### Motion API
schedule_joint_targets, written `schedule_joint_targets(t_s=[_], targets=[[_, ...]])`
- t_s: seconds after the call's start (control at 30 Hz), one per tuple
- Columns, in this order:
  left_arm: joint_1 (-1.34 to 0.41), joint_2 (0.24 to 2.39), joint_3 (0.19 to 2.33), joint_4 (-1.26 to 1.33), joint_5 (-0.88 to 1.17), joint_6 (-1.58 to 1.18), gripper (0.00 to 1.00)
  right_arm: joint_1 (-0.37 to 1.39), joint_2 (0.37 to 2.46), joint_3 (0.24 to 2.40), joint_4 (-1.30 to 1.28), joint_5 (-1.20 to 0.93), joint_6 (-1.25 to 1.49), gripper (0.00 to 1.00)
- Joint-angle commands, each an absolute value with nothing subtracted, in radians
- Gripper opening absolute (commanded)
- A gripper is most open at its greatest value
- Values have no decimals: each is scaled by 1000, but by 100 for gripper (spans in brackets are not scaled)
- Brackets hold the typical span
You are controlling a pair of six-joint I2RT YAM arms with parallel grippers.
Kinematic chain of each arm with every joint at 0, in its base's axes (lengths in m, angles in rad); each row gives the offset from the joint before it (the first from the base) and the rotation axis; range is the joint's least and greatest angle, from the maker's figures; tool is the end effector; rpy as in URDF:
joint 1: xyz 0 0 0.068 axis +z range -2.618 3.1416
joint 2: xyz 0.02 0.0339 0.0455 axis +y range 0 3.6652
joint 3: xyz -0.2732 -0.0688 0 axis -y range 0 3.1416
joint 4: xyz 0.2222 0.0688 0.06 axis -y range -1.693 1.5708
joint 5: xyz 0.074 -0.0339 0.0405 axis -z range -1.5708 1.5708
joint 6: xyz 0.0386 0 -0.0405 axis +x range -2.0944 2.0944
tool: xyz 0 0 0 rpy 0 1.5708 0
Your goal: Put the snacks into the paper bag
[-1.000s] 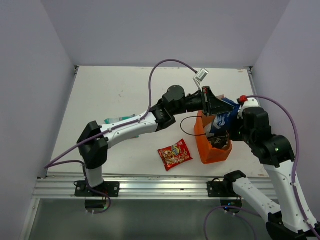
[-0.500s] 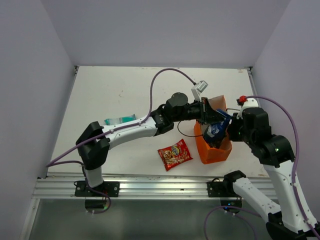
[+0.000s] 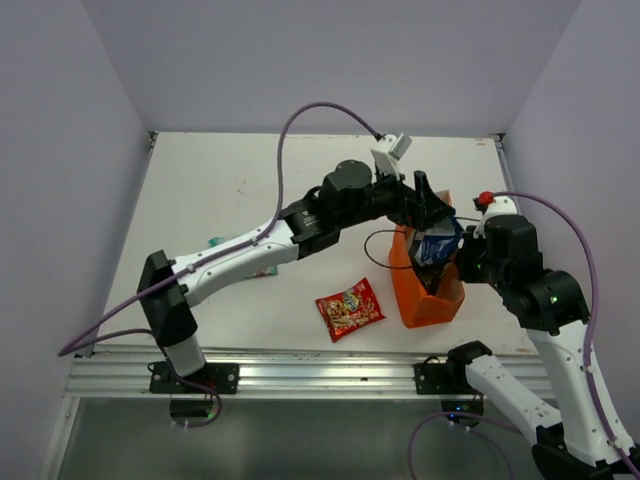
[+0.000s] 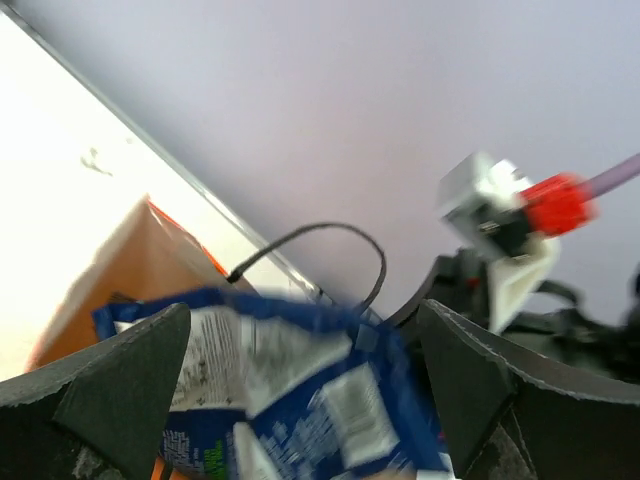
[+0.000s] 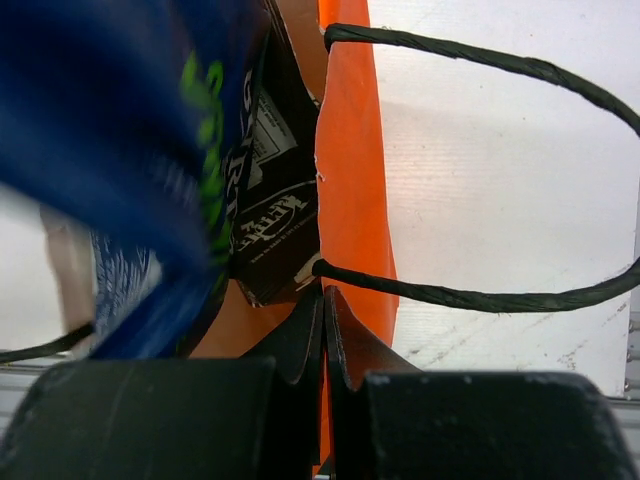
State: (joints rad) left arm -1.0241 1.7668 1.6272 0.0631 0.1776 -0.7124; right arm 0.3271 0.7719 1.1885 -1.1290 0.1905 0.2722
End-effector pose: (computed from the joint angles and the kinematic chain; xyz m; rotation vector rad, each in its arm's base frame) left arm 0.2090 -0.3566 0.4014 0.4401 1.8129 -1.4213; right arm 0.0855 0.0213 0.3757 0.0369 2.2693 0.0993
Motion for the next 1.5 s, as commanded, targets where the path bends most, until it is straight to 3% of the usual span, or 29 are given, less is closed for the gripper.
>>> schedule_joint_targets(t_s=[0.0, 0.1, 0.23, 0.3, 0.4, 0.57, 0.77, 1.17, 1.23, 1.27, 1.33, 1.37, 1.43, 1.47], targets=[[-1020, 1586, 1704, -41, -18, -577, 99, 328, 776, 1189, -1126, 172, 271, 0], [-913, 1479, 1584, -179, -106, -618, 100, 328, 778, 1190, -1126, 170, 272, 0], [-698, 1323, 1316, -136, 34, -641, 100, 330, 778, 1184, -1123, 158, 268, 0], [-677, 1322, 1321, -216, 6, -594, 100, 328, 788, 1186, -1123, 153, 267, 0], [-649, 1307, 1271, -376, -218, -528, 100, 328, 789, 1187, -1123, 158, 267, 0], [-445, 1423, 1125, -551, -255, -529, 100, 330, 784, 1184, -1120, 155, 268, 0], [-433, 1471, 962, -546, -377, -578, 100, 328, 782, 1190, -1126, 164, 271, 0], [-410, 1618, 772, -453, -371, -589, 97, 328, 792, 1190, -1123, 163, 281, 0], [-410, 1628, 778, -453, -370, -577, 85, 328, 793, 1193, -1123, 163, 279, 0], [-411, 1618, 781, -454, -370, -575, 59, 328, 795, 1195, -1123, 164, 279, 0], [-410, 1586, 798, -474, -385, -572, 30, 328, 795, 1192, -1123, 164, 284, 0], [-410, 1576, 810, -497, -393, -565, 11, 328, 795, 1190, -1121, 163, 285, 0], [-411, 1552, 854, -526, -393, -557, 0, 328, 796, 1186, -1118, 161, 288, 0], [-411, 1542, 873, -540, -384, -549, 0, 330, 798, 1186, -1115, 158, 290, 0]])
